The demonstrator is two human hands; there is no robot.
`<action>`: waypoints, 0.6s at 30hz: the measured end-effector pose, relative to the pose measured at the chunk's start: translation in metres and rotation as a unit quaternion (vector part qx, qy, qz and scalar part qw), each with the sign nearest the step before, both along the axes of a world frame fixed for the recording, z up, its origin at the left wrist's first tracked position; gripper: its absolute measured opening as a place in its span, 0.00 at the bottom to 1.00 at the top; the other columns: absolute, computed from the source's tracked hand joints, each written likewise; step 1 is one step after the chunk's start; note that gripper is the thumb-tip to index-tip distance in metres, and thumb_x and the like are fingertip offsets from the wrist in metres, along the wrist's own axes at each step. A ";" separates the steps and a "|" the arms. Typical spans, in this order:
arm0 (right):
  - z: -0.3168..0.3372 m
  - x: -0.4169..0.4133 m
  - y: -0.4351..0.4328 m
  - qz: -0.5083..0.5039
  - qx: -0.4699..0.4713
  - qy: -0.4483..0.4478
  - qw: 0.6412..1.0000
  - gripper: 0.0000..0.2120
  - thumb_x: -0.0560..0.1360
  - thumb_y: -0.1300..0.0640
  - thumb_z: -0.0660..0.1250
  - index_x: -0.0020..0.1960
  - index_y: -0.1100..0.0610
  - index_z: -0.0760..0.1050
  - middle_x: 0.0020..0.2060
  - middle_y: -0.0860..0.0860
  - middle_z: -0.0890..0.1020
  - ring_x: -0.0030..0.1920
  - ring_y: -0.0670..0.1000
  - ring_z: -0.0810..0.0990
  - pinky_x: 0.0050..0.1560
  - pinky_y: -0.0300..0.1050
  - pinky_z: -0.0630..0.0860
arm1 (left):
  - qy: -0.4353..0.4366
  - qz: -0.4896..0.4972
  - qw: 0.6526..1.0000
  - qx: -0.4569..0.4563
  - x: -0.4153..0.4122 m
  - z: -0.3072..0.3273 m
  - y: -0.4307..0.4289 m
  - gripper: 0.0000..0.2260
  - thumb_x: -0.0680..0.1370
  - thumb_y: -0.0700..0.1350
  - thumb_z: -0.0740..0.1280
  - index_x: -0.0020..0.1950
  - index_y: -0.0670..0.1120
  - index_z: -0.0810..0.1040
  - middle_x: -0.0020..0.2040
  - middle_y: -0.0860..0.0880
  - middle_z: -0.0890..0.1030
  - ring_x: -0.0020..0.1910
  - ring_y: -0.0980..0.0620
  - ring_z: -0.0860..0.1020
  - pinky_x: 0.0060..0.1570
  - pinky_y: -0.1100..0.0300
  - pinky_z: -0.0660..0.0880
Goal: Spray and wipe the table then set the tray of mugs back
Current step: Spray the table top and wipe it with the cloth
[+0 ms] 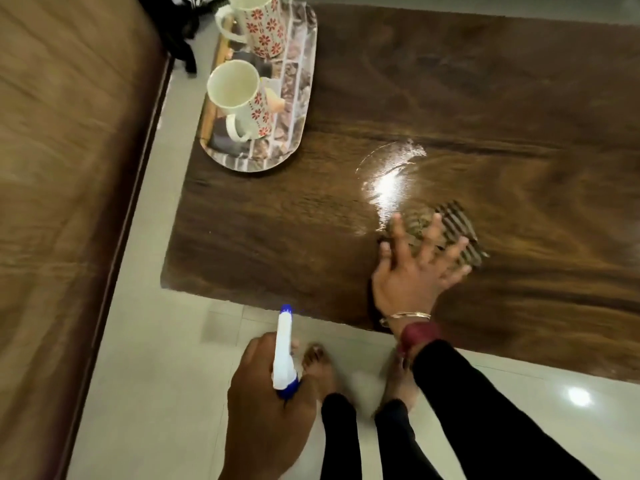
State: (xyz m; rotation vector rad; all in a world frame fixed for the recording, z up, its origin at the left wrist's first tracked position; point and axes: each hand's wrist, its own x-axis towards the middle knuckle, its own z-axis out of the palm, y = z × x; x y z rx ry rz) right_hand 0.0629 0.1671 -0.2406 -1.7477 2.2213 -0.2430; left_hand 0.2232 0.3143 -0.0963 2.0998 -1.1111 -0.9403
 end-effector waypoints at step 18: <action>0.002 0.084 0.047 0.266 0.006 -0.003 0.964 0.32 0.80 0.47 0.64 0.81 0.34 0.58 0.85 0.50 0.53 0.83 0.70 0.45 0.75 0.80 0.48 | -0.030 0.046 0.998 -0.008 0.098 -0.008 -0.020 0.18 0.64 0.46 0.70 0.53 0.45 0.78 0.43 0.51 0.79 0.40 0.48 0.79 0.42 0.66 0.76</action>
